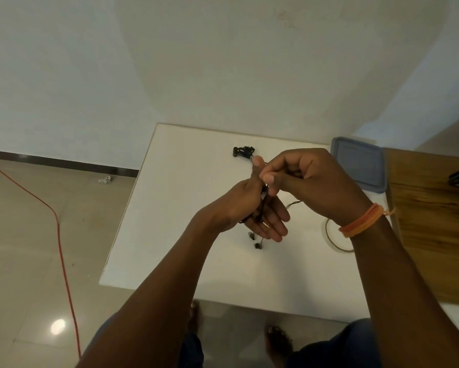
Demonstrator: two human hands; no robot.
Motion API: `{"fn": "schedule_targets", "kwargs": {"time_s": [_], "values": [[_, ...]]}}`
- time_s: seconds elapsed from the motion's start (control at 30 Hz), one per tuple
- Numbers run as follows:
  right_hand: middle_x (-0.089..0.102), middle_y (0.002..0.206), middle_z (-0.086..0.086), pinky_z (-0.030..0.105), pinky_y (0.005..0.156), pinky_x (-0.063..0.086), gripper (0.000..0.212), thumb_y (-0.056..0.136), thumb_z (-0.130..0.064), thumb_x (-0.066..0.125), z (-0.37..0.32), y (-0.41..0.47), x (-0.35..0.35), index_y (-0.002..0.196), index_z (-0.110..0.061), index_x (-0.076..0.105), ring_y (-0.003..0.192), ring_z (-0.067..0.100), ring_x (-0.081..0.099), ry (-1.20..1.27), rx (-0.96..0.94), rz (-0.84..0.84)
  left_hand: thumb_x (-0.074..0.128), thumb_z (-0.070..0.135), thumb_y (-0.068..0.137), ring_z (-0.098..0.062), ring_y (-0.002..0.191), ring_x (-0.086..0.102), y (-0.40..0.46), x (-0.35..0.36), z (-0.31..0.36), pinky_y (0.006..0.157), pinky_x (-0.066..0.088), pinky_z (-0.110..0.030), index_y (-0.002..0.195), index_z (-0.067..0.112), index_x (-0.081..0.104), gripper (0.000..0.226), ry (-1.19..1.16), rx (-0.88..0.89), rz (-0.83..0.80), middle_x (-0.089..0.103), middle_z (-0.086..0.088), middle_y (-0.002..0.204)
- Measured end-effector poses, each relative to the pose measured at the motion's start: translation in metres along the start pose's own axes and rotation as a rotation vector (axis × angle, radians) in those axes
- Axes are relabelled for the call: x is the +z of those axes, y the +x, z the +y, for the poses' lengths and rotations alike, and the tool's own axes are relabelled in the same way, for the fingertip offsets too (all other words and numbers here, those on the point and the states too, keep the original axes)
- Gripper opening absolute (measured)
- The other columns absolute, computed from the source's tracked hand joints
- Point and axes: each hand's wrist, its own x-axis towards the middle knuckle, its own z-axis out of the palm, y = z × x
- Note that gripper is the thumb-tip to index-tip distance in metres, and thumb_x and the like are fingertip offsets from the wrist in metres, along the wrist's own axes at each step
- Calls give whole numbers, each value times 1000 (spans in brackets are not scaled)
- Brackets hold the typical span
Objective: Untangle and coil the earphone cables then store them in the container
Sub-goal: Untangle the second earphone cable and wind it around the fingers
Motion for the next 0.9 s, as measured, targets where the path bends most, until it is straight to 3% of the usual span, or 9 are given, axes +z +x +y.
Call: {"fn": "schedule_targets", "kwargs": {"time_s": [0.1, 0.17, 0.27, 0.33, 0.43, 0.53, 0.63, 0.73, 0.9], "values": [[71, 71, 6, 13, 65, 48, 5, 88, -7, 67, -1, 0, -2, 92, -6, 71, 66, 10, 68, 30, -36, 27, -9, 90, 56, -46, 84, 70, -4, 0, 9, 84, 55, -53, 94, -14, 67, 134, -99, -17, -139, 69, -34, 90], [71, 70, 3, 16, 65, 49, 7, 87, -9, 69, 2, 0, -3, 93, -7, 67, 66, 10, 69, 9, -31, 57, -1, 90, 54, -40, 79, 72, -7, -2, 13, 82, 58, -46, 86, -9, 70, 126, -120, -32, -228, 71, -31, 86], [71, 67, 5, 19, 57, 47, 12, 85, -11, 71, 4, 0, -5, 94, -4, 65, 63, 14, 68, 122, -6, 71, 31, 64, 94, -33, 70, 73, -13, -5, 15, 73, 60, -39, 82, 0, 71, 76, -79, 23, -305, 73, -21, 76], [70, 68, 9, 28, 51, 42, 13, 82, -15, 73, 7, 1, -3, 89, -6, 67, 58, 25, 60, 222, 11, 96, 43, 41, 99, -30, 68, 73, -17, -7, 16, 70, 61, -37, 93, -1, 69, 50, -160, 72, -348, 74, -18, 75], [69, 73, 13, 38, 50, 47, 11, 80, -23, 76, 12, 3, 4, 81, -12, 72, 59, 36, 56, 283, 4, 191, 42, 38, 96, -29, 74, 75, -21, -12, 18, 68, 61, -37, 114, 0, 64, 47, -365, 169, -454, 75, -18, 85], [70, 74, 12, 31, 60, 53, 8, 88, -3, 63, 16, 4, 16, 83, -6, 68, 63, 26, 64, 402, 70, 163, 51, 36, 96, -30, 90, 73, -18, -16, 18, 78, 61, -42, 131, 2, 57, 49, -624, 371, -582, 70, -19, 115], [61, 64, -2, 26, 54, 47, 26, 89, 15, 50, 15, 7, 36, 78, -6, 63, 54, 10, 54, 458, 150, 113, 46, 35, 98, -31, 114, 65, -13, -17, 21, 98, 52, -43, 136, -1, 51, 52, -833, 564, -460, 60, -18, 133], [55, 55, 3, 23, 45, 29, 25, 96, 0, 49, 15, 7, 49, 73, 1, 57, 44, 10, 38, 409, 191, 172, 28, 36, 103, -32, 136, 45, -9, -20, 24, 115, 32, -44, 144, -1, 37, 56, -947, 679, -232, 43, -19, 149], [61, 61, 2, 26, 42, 38, 21, 98, -18, 53, 13, 6, 54, 87, -6, 66, 44, 15, 45, 203, 238, 71, 27, 37, 105, -27, 135, 48, -4, -33, 23, 118, 29, -43, 147, 5, 38, 53, -945, 643, 165, 47, -13, 148]]}}
